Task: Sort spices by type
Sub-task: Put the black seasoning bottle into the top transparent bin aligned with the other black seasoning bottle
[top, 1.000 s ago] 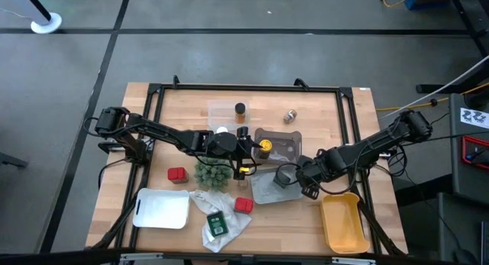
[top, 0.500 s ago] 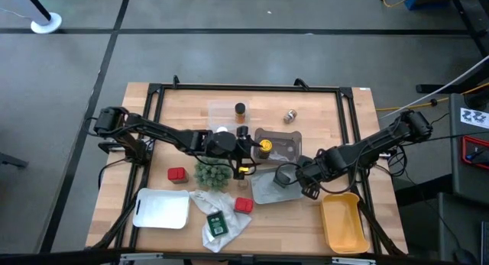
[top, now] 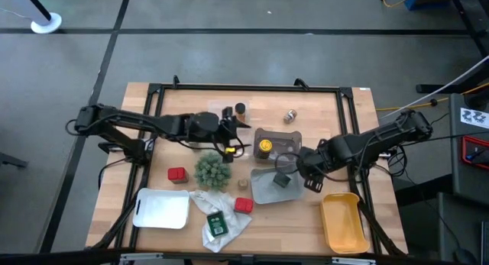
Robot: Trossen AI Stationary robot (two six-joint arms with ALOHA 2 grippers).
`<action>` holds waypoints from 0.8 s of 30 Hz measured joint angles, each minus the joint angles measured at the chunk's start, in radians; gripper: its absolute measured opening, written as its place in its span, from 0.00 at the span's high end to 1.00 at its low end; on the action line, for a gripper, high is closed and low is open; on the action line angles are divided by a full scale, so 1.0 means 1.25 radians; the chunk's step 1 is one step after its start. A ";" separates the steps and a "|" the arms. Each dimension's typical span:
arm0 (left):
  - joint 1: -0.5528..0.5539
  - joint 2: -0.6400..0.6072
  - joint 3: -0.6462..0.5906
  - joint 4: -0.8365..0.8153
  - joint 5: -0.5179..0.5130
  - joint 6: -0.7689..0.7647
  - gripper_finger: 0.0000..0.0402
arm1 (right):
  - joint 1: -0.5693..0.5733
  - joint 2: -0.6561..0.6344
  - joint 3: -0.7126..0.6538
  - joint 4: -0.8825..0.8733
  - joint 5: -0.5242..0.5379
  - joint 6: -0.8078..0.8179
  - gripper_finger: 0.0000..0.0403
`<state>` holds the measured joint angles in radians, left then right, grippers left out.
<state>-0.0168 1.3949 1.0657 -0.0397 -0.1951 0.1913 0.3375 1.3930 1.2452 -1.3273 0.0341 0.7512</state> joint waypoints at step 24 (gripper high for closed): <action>0.217 -0.100 0.000 -0.111 0.000 0.000 0.31 | -0.452 0.042 0.203 0.247 0.116 -0.660 0.49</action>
<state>0.2541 1.2697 1.0653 -0.1779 -0.1955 0.1909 -0.2270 1.4459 1.4990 -1.0184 0.1785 -0.0734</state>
